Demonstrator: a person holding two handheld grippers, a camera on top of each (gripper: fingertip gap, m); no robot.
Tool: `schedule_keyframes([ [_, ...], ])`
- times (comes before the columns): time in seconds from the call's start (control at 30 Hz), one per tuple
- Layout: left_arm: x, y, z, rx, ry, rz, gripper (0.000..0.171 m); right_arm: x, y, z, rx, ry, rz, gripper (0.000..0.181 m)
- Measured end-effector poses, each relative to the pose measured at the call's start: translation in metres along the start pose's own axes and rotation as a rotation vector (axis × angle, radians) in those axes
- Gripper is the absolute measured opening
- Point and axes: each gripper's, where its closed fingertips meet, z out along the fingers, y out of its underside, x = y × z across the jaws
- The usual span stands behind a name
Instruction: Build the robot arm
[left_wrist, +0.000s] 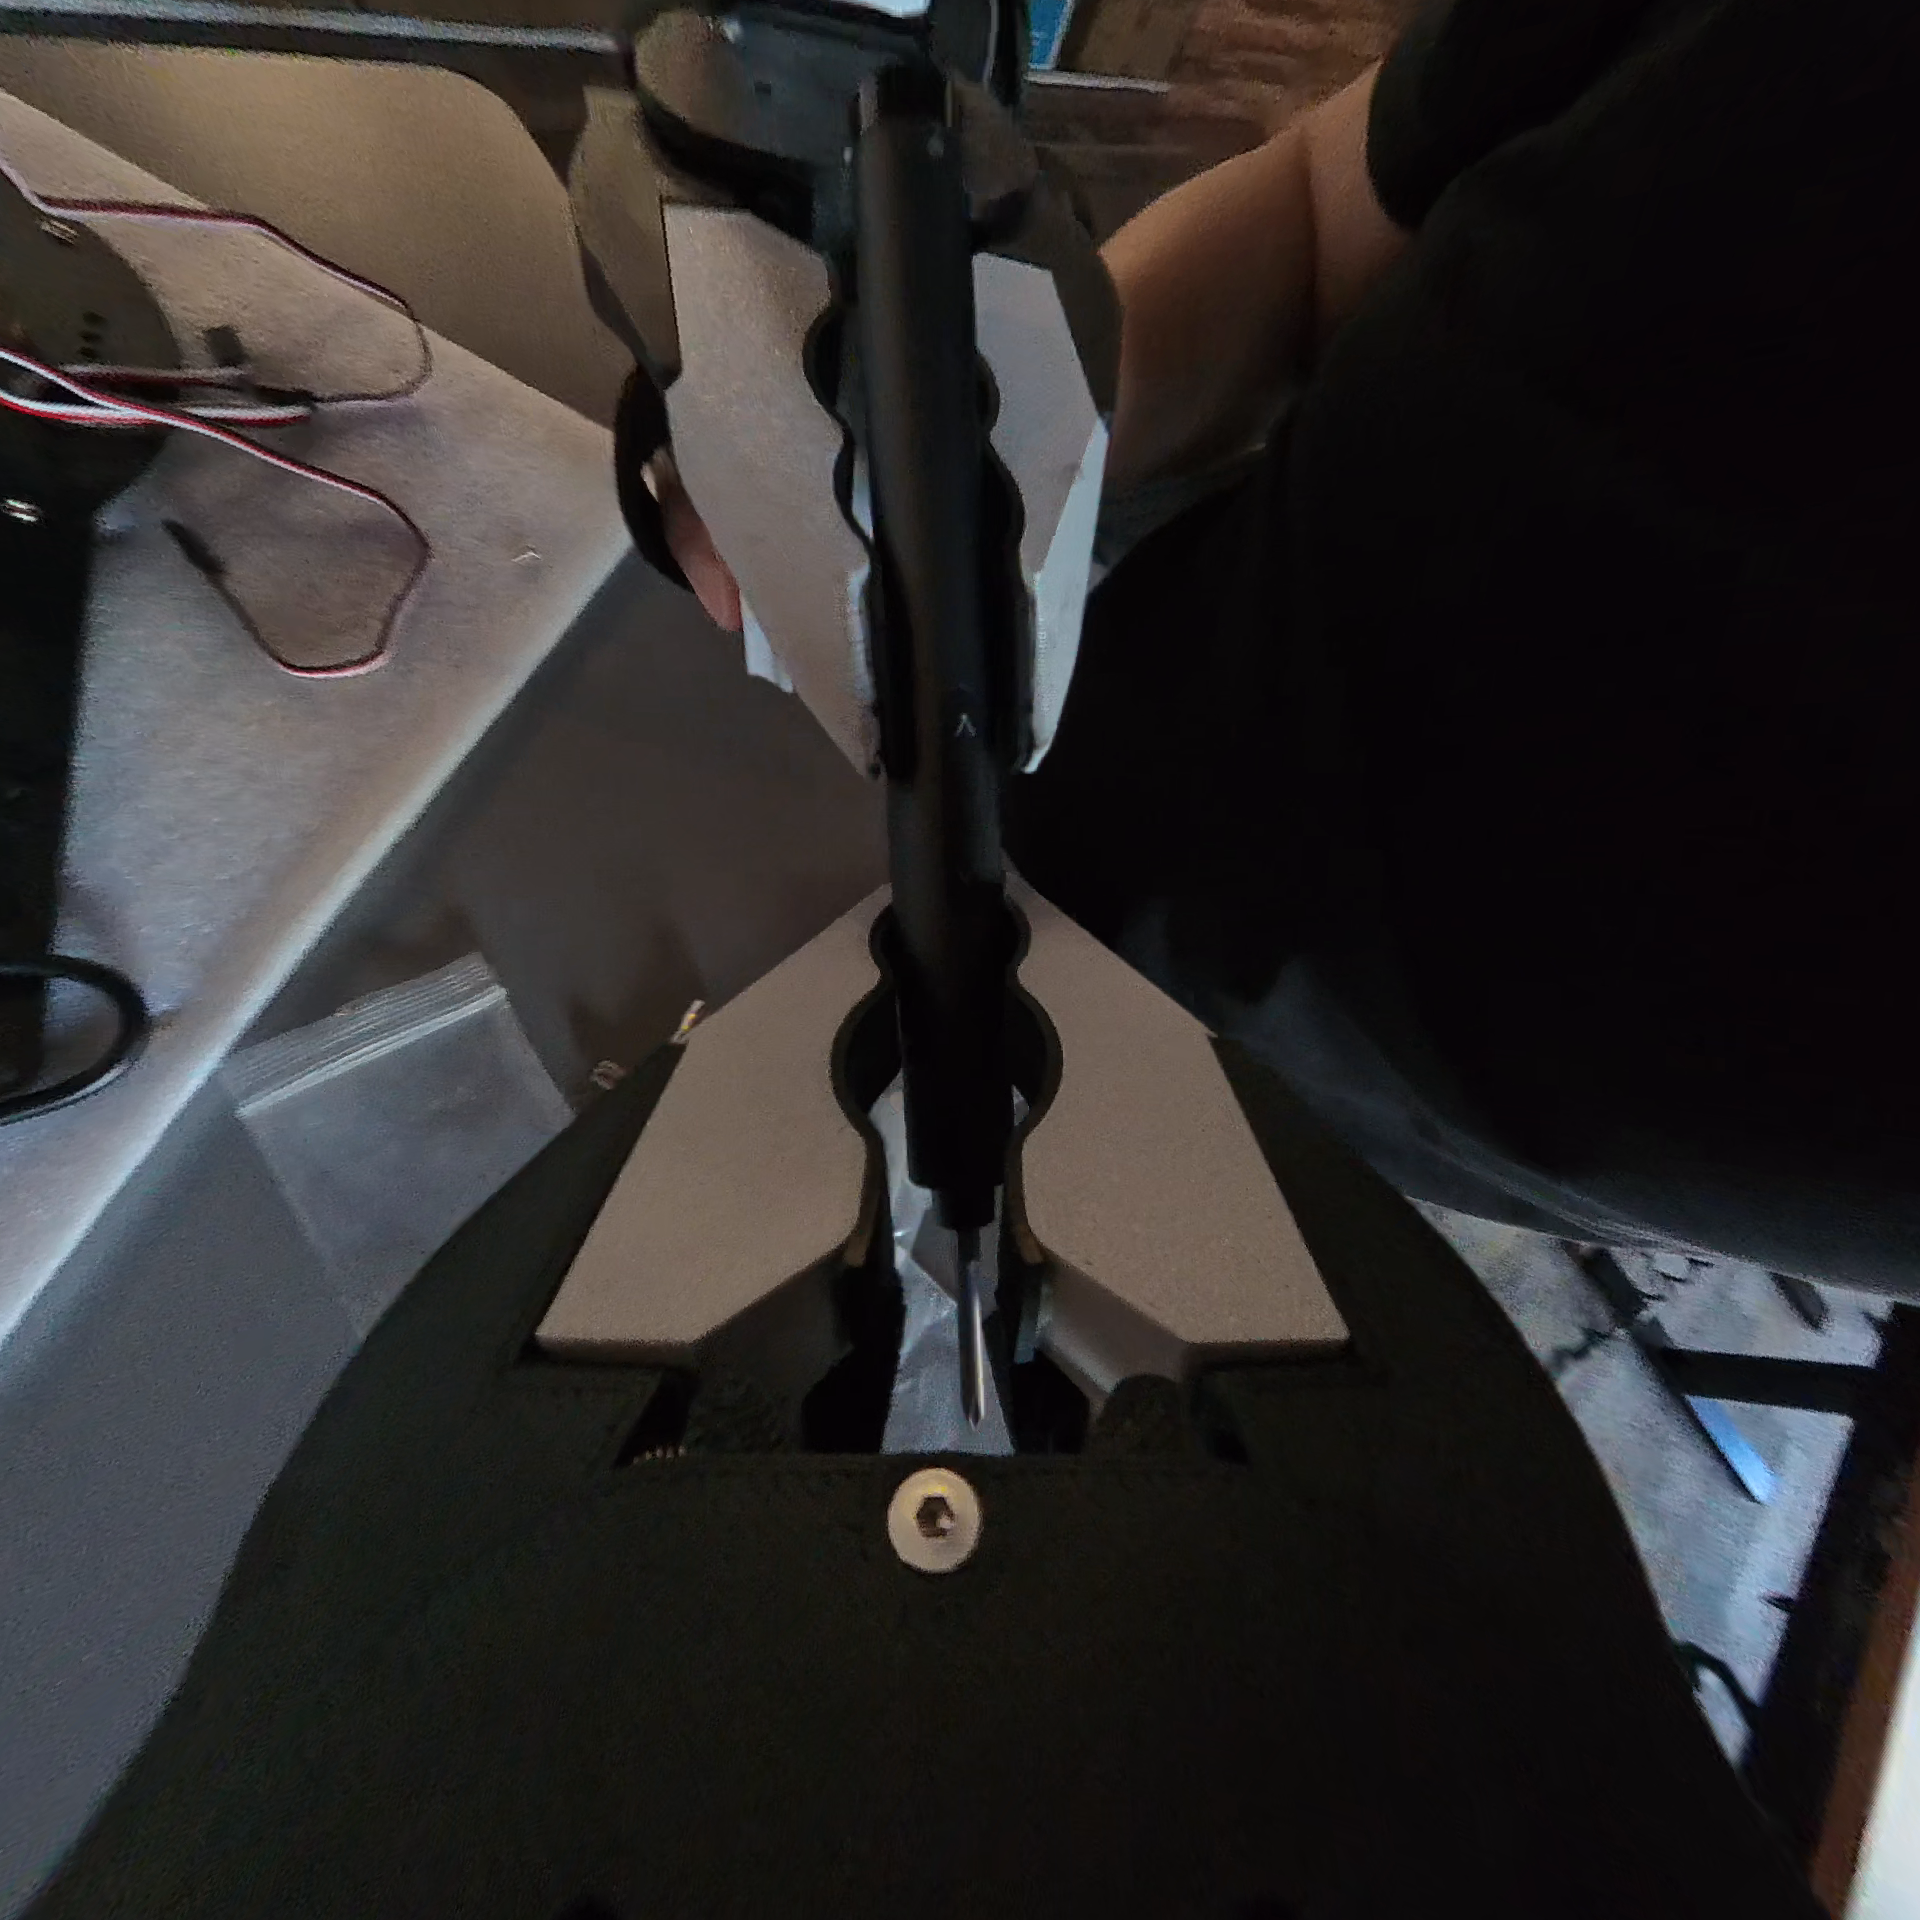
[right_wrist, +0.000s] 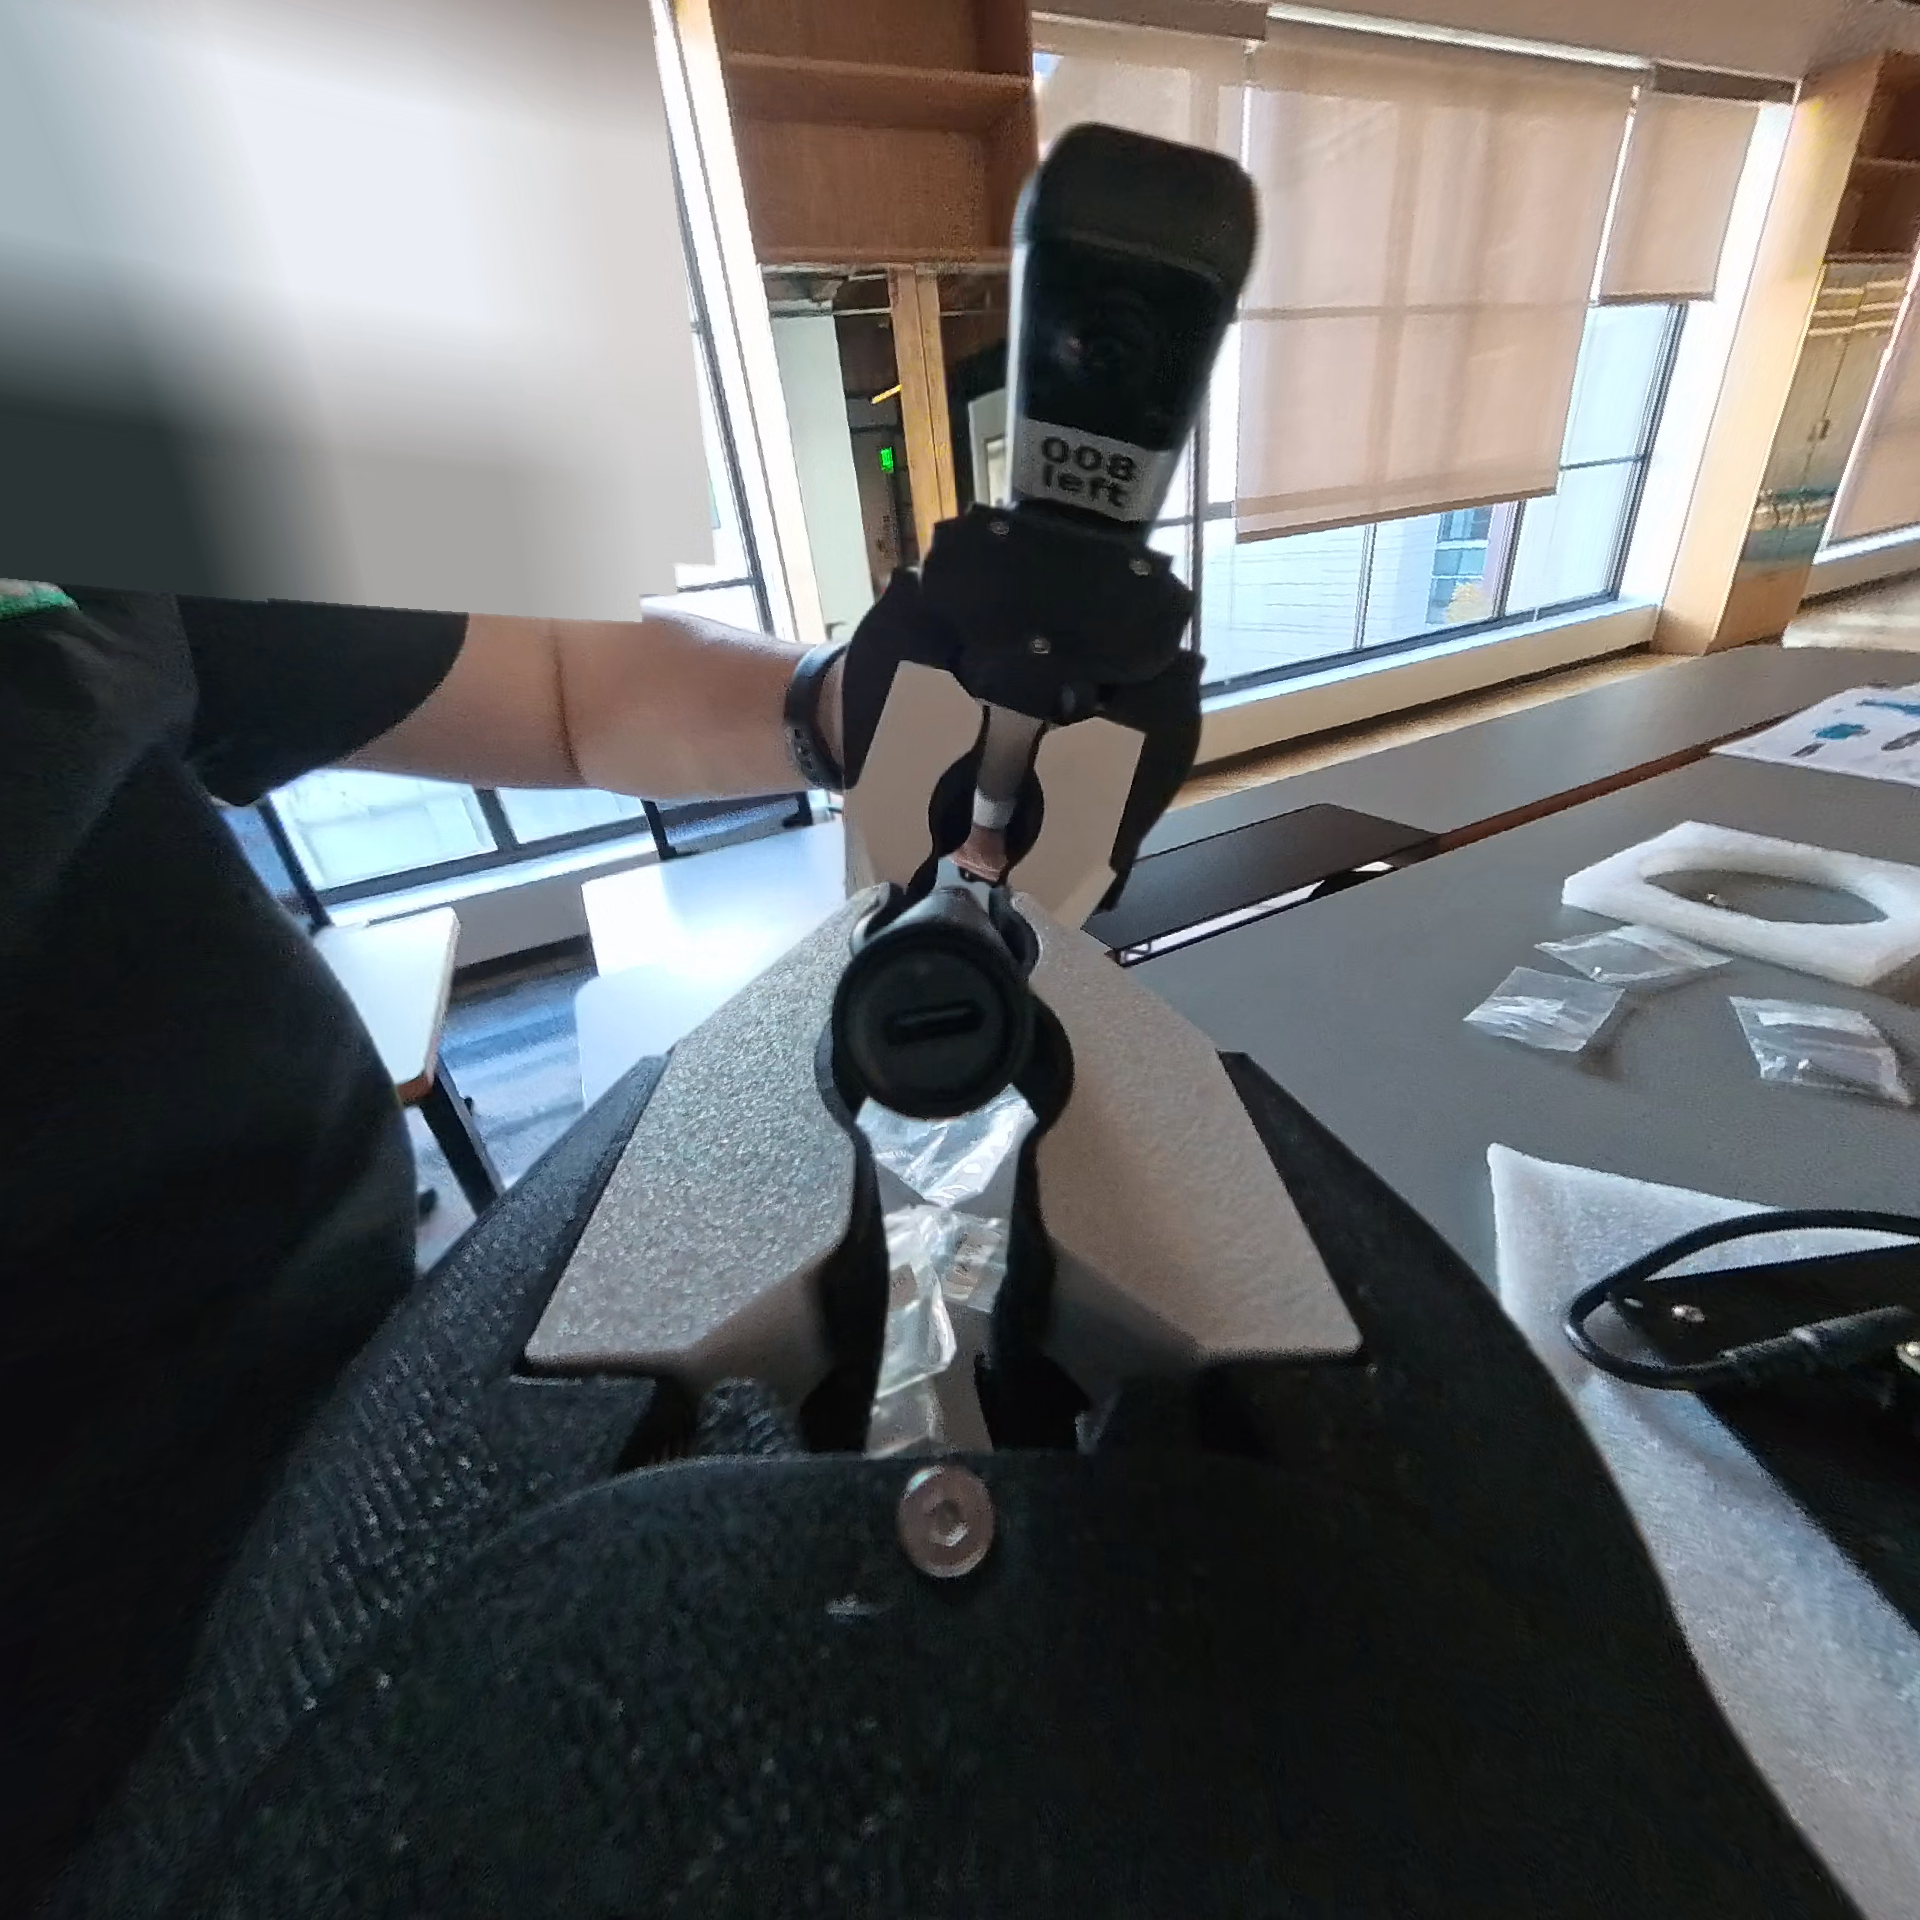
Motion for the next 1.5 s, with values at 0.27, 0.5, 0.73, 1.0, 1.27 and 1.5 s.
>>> schedule_keyframes([
  [0.27, -0.001, -0.010, 0.005, 0.039, 0.055, -0.021, 0.012, -0.004, -0.013, -0.025, 0.012, 0.004, -0.135, 0.015],
  [0.5, -0.022, -0.015, 0.018, -0.085, -0.146, 0.167, 0.011, 0.007, -0.014, -0.034, 0.025, 0.095, 0.031, 0.016],
  [0.73, -0.017, -0.019, 0.034, -0.109, -0.011, 0.140, 0.010, -0.002, -0.001, -0.052, -0.114, 0.126, -0.106, 0.022],
  [1.0, -0.018, -0.027, 0.061, -0.115, 0.069, 0.135, 0.011, -0.004, 0.010, -0.079, -0.088, 0.194, -0.052, 0.022],
  [1.27, -0.012, -0.030, 0.087, -0.127, 0.163, 0.124, 0.011, -0.009, 0.022, -0.097, -0.158, 0.269, -0.142, 0.019],
  [1.5, -0.014, -0.040, 0.103, -0.121, 0.210, 0.114, 0.012, -0.010, 0.027, -0.117, -0.144, 0.338, -0.111, 0.017],
])
